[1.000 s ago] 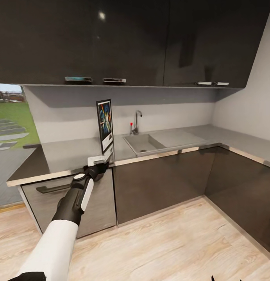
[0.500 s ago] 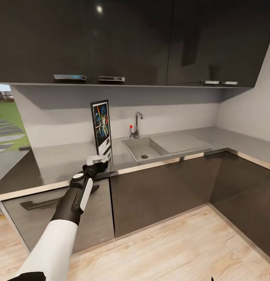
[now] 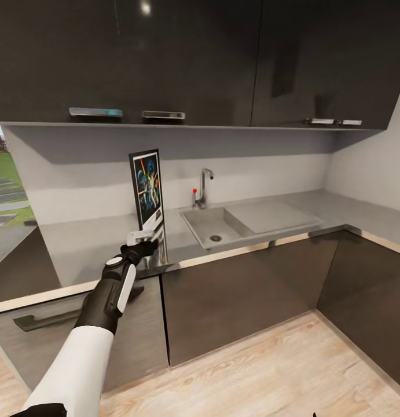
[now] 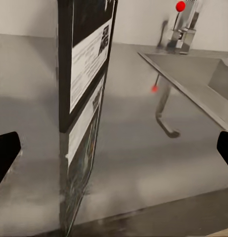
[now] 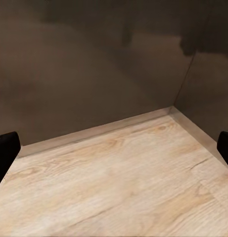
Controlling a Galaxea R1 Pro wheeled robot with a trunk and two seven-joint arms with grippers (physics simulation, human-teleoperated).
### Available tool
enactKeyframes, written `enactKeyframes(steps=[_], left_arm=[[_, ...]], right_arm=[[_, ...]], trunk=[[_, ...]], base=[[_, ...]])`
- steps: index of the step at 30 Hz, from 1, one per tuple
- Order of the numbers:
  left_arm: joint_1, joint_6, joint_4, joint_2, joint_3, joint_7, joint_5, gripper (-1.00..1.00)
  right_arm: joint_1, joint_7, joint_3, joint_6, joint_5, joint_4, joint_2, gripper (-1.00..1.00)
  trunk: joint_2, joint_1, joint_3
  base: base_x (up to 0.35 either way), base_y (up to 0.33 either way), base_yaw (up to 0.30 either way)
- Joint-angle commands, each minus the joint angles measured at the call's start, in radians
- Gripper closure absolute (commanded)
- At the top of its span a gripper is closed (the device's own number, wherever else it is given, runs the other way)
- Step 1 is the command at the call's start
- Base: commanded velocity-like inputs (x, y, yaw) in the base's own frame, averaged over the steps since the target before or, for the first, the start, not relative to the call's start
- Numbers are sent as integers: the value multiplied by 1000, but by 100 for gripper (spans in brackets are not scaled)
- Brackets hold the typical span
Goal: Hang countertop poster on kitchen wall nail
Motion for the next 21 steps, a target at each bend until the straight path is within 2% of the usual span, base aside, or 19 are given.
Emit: enactKeyframes(steps=[1,8,13,21], left_arm=[[0,5,-2,0,2,1,0,-100],[0,6,-2,4,2,1,0,-100],[0,5,-2,4,2,1,-1,-100],[0,5,-2,4,3,1,-1,-100]], right_arm=[[0,-1,0,-1,0,-1,0,-100],[0,-1,0,-1,0,-1,0,-100],[0,-1,0,-1,0,-1,0,-100],[0,-1,0,-1,0,0,0,-100]], trunk=[[-1,0,-1],[-1,0,-1],[-1,0,-1],[-1,0,-1]], base=[[167,154,0],[144,141,0],[59,26,0],[190,4,0]])
